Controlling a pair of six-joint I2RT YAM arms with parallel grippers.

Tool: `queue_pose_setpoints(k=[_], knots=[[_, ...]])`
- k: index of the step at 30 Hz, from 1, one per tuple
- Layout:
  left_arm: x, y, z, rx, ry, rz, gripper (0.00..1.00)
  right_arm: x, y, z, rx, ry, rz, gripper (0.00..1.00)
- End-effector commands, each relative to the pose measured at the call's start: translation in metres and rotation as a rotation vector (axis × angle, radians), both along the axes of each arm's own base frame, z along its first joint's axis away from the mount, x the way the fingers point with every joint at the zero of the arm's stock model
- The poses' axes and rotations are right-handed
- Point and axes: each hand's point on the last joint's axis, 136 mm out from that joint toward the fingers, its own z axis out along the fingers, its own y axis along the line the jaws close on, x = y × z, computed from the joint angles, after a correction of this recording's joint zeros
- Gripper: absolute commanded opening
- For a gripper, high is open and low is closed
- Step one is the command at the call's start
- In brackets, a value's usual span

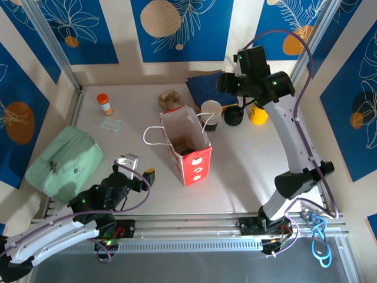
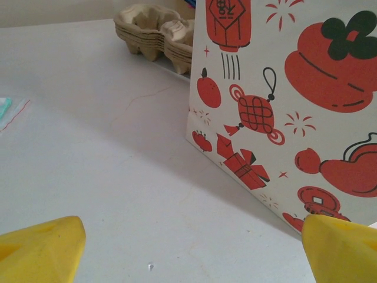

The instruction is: Pack the takeout coffee

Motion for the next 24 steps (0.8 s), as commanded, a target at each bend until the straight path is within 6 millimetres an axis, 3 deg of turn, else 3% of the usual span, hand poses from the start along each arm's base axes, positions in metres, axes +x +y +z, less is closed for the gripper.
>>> queue_pose_setpoints(k=[1, 5, 12, 18, 24], knots=[[0.002, 0.011, 0.006, 0.009, -0.01, 0.047, 0.94, 0.046, -0.004, -0.021, -0.014, -0.023, -0.019, 0.63], [0.002, 0.011, 0.006, 0.007, -0.011, 0.049, 0.95, 0.093, -0.018, -0.055, -0.059, 0.012, -0.072, 0.66], [0.003, 0.011, 0.005, 0.016, -0.008, 0.053, 0.95, 0.164, -0.023, -0.123, -0.085, 0.069, -0.068, 0.69], [0.004, 0.012, 0.007, 0.023, -0.011, 0.056, 0.95, 0.201, -0.02, -0.167, -0.121, 0.09, -0.027, 0.69], [0.006, 0.013, 0.014, -0.01, -0.025, 0.078, 0.92, 0.216, -0.025, -0.2, -0.176, 0.101, -0.024, 0.69]])
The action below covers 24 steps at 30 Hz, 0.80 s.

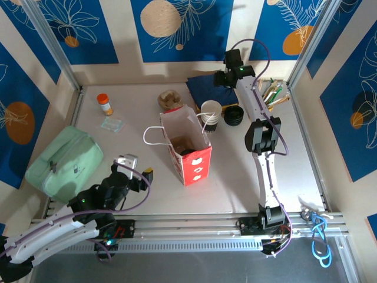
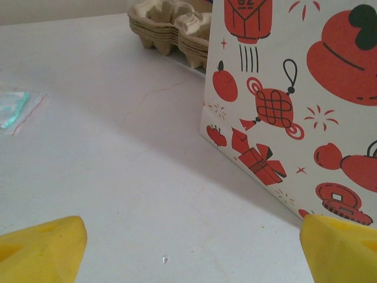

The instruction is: Pack the takeout coffee

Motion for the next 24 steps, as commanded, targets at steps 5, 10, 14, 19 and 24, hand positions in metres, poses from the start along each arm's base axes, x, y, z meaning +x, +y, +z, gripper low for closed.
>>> queue_pose_setpoints(k=[5, 10, 14, 19, 24], knots=[[0.008, 0.0, 0.023, -0.071, -0.054, 0.044, 0.92, 0.012, -0.001, -0.023, -0.033, 0.001, 0.047, 0.7], [0.009, -0.002, 0.027, -0.063, -0.05, 0.038, 0.92, 0.012, 0.008, -0.042, -0.009, 0.03, 0.091, 0.7], [0.008, -0.002, 0.029, -0.06, -0.046, 0.036, 0.92, 0.013, 0.014, -0.052, -0.008, 0.037, 0.115, 0.7], [0.007, 0.0, 0.032, -0.069, -0.046, 0.038, 0.91, 0.013, 0.015, -0.062, -0.014, 0.053, 0.117, 0.71], [0.008, -0.002, 0.034, -0.08, -0.047, 0.038, 0.91, 0.012, 0.016, -0.073, -0.022, 0.07, 0.107, 0.71]])
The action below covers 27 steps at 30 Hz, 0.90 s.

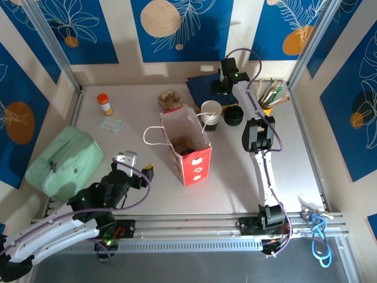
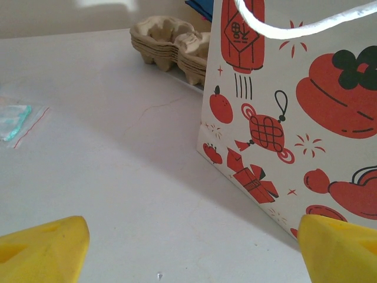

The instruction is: Pack the takeout coffee

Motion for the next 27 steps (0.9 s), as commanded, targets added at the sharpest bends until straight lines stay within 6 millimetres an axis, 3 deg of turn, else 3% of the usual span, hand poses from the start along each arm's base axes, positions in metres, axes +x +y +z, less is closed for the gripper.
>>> queue_pose_setpoints(k=[1, 12, 20, 27], knots=[[0.003, 0.002, 0.018, -0.048, -0.023, 0.026, 0.9, 0.002, 0.006, -0.016, -0.003, 0.015, 0.017, 0.71], [0.003, 0.005, 0.029, -0.051, -0.038, 0.031, 0.89, -0.002, 0.008, -0.042, -0.037, 0.06, 0.03, 0.74], [0.004, 0.005, 0.037, -0.035, -0.05, 0.03, 0.89, -0.005, 0.009, -0.043, -0.024, 0.073, 0.024, 0.74], [0.004, 0.005, 0.039, -0.037, -0.047, 0.03, 0.89, -0.006, 0.014, -0.044, -0.028, 0.074, 0.042, 0.64]])
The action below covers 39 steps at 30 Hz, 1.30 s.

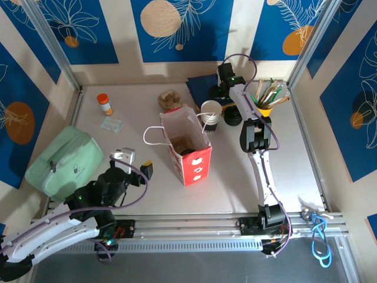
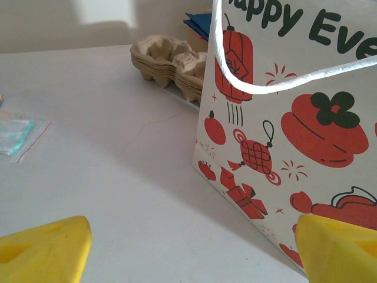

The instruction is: Pack the takeout coffee

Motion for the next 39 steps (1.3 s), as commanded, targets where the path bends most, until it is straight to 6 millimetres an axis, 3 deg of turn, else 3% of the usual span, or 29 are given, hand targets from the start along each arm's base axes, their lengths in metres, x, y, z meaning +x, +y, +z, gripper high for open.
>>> queue_pose_setpoints(k=[1, 7, 13, 21, 28, 34, 39], knots=[[0.002, 0.007, 0.017, -0.012, -0.023, 0.027, 0.89, -0.005, 0.008, -0.008, 0.009, 0.028, 0.018, 0.6], [0.001, 0.009, 0.019, -0.006, -0.022, 0.03, 0.89, -0.006, 0.009, -0.004, 0.057, 0.038, 0.005, 0.4], [0.001, 0.009, 0.018, -0.005, -0.021, 0.033, 0.89, -0.003, 0.01, 0.029, 0.128, -0.005, -0.007, 0.3], [0.001, 0.01, 0.02, -0.012, -0.018, 0.037, 0.89, -0.001, 0.008, 0.103, 0.204, -0.123, -0.025, 0.18], [0.0, 0.011, 0.024, -0.015, -0.017, 0.04, 0.89, -0.016, 0.002, 0.175, 0.23, -0.221, -0.029, 0.11], [-0.001, 0.009, 0.028, -0.031, -0.018, 0.028, 0.89, -0.048, 0.0, 0.243, 0.258, -0.287, -0.022, 0.09], [-0.003, 0.006, 0.03, -0.046, -0.011, 0.012, 0.89, -0.092, 0.002, 0.297, 0.309, -0.316, 0.006, 0.08]])
